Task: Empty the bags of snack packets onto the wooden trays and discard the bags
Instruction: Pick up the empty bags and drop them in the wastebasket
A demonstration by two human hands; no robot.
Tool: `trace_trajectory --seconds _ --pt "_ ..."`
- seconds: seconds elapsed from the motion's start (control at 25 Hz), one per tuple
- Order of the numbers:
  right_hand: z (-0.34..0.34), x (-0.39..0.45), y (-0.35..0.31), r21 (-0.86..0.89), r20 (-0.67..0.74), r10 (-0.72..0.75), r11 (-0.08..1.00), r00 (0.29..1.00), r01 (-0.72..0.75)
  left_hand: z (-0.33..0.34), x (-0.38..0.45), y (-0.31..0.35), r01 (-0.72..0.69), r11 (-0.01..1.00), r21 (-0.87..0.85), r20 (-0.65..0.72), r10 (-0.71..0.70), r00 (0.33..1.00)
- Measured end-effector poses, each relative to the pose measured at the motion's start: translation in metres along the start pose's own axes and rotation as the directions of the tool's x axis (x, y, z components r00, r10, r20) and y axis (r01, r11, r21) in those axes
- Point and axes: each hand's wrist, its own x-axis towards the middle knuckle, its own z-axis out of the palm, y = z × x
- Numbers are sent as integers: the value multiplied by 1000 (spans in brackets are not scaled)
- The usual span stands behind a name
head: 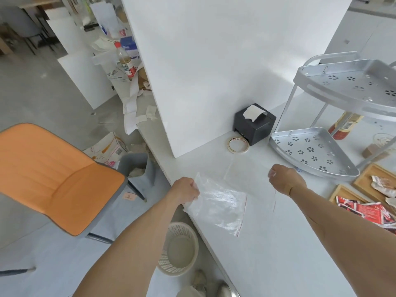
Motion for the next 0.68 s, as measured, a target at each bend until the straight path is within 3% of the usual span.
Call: trace_trajectory --seconds 0.2,0.36,0.68 --pt "-13 -8 -27 -13 -35 -133 991 990 133 -26 -35 -9 -14 993 -119 -89 3 996" --pt "-17 -19 -61 -132 -69 -254 961 965 244 -52 -55 -30 -22 986 -166 -169 -7 986" --pt "5 -49 -148 -186 -38 -411 899 911 397 -101 -83 -93 -23 995 -95 -321 -9 947"
